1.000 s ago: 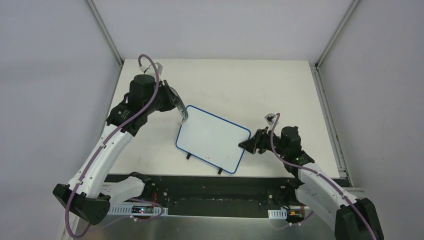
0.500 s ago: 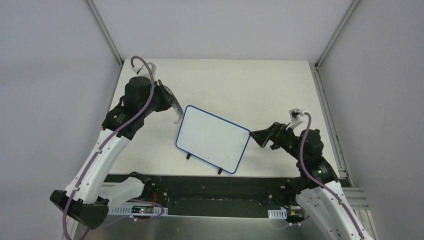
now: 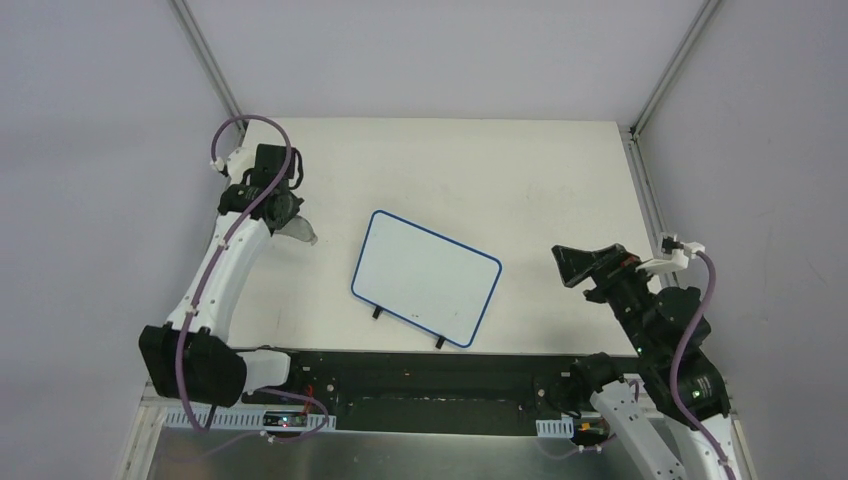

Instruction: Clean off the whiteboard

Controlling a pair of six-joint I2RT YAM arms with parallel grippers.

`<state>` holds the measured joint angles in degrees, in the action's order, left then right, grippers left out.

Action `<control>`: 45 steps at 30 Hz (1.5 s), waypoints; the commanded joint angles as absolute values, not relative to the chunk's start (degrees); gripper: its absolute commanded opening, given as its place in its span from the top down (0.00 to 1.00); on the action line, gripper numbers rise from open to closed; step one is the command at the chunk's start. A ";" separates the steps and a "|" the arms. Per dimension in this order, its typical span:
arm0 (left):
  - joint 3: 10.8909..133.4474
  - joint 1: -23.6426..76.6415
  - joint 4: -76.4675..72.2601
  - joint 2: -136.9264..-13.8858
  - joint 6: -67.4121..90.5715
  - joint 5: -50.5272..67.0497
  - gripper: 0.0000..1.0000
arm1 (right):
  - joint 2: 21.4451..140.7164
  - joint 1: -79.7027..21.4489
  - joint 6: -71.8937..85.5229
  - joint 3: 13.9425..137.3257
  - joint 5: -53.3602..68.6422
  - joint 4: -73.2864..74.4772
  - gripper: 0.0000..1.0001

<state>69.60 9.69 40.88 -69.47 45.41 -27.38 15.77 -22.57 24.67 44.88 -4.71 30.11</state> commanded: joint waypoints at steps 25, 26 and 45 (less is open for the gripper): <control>72.22 -0.31 38.64 -72.44 44.06 -4.90 0.01 | 13.88 -22.33 23.57 53.75 -11.57 38.24 0.00; 71.72 0.70 36.09 -70.56 41.61 -1.67 0.02 | 14.46 -22.35 23.67 54.82 -11.39 38.50 0.01; 54.29 9.26 -15.06 -44.05 37.60 33.38 0.03 | 23.09 -22.40 26.03 81.73 -13.55 47.42 0.00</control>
<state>55.37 8.43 -3.38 -46.78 36.47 28.23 21.76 -22.59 26.57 77.41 -11.57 44.91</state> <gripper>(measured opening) 0.977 0.994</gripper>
